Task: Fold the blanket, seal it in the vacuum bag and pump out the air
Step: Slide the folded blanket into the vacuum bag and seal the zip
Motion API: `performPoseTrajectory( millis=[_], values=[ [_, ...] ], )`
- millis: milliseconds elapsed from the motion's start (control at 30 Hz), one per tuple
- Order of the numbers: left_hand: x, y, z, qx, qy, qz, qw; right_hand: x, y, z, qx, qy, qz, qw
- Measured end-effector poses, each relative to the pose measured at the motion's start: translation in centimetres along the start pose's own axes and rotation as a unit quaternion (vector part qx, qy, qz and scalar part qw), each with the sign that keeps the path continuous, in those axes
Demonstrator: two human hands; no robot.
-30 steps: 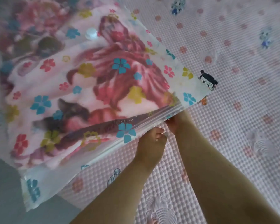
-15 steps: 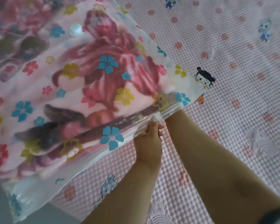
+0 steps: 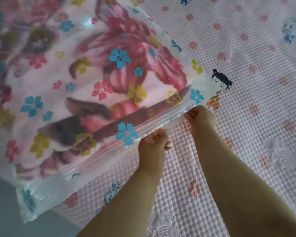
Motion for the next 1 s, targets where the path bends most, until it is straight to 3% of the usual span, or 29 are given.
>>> performPoseTrajectory(
  millis=[100, 200, 267, 367, 533, 700, 800, 1000],
  values=[
    [1.4, -0.2, 0.3, 0.005, 0.078, 0.058, 0.995, 1.2, 0.0, 3.3, -0.094, 0.012, 0.067, 0.993],
    [1.1, -0.7, -1.3, 0.098, 0.091, 0.046, 0.99, 4.4, -0.3, 1.3, -0.051, 0.098, 0.168, 0.98],
    [1.1, -0.7, -2.2, 0.147, 0.068, 0.06, 0.985, 5.5, -0.8, -0.1, -0.028, 0.178, 0.162, 0.97],
    [1.2, -0.1, -3.0, 0.176, 0.067, 0.06, 0.98, 6.6, -1.9, -0.2, -0.081, 0.325, 0.162, 0.928],
    [0.0, -0.8, -0.2, 0.043, 0.191, 0.053, 0.979, 6.6, -1.8, 0.8, -0.075, 0.282, 0.098, 0.951],
    [-0.4, 0.2, 3.0, -0.032, 0.229, 0.032, 0.972, 5.5, -0.8, 3.4, -0.076, 0.251, 0.072, 0.962],
    [-0.2, 0.9, 3.3, -0.078, 0.255, 0.065, 0.962, 4.8, 1.2, 5.1, -0.093, 0.226, 0.041, 0.969],
    [1.6, 3.9, 4.4, -0.073, 0.257, 0.098, 0.959, 2.3, 4.7, 9.3, -0.088, 0.151, 0.025, 0.984]
  ],
)
Point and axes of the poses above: each hand's wrist, its own y-axis away from the middle knuckle, its own z-axis out of the back of the hand, x = y × z, the point moved 5 cm from there along -y, towards the middle knuckle, and after that the axes turned 3 degrees about y, right-handed, at the moved point
